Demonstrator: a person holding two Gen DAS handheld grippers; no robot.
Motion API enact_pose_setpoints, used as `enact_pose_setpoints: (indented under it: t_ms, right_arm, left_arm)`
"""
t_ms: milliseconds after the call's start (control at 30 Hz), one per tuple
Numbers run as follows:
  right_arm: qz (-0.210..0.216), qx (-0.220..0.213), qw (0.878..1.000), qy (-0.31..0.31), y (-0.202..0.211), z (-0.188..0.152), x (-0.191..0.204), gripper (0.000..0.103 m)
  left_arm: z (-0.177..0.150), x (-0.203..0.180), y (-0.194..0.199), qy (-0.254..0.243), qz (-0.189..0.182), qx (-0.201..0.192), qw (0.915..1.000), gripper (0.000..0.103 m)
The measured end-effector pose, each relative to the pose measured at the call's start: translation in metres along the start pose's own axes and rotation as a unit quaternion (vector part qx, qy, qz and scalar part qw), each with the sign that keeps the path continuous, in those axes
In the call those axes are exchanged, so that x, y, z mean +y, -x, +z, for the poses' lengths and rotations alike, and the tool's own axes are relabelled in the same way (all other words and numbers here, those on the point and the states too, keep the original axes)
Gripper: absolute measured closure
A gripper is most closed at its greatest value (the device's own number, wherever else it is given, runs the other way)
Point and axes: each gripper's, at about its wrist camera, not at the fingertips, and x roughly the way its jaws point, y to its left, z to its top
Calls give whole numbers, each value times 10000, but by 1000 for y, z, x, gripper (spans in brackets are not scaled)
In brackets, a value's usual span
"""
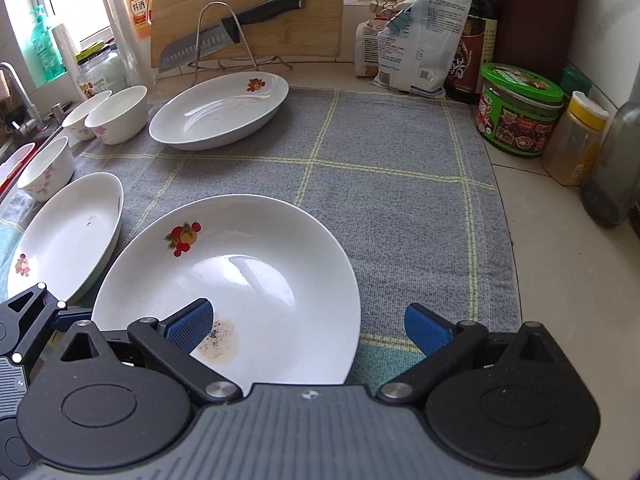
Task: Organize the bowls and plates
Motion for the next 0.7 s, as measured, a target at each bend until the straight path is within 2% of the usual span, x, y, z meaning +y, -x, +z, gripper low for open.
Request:
enact_pose_setpoints:
  t_ms: [167, 333, 500, 700]
  right_arm:
    - [368, 133, 9992, 96, -10, 3, -5, 0]
    - [610, 287, 9974, 252, -18, 6, -6, 0]
    - [892, 483, 9948, 32, -27, 9, -17, 0]
    - [1111, 510, 9925, -78, -28, 13, -25, 0]
  left_arm:
    - [-1, 0, 0, -8, -4, -65, 10000, 0]
    - [-7, -2, 2, -89, -9, -291, 9995, 0]
    - [-7, -2, 2, -72, 2, -282, 9996, 0]
    - [-6, -1, 3, -50, 9, -269, 9996, 0]
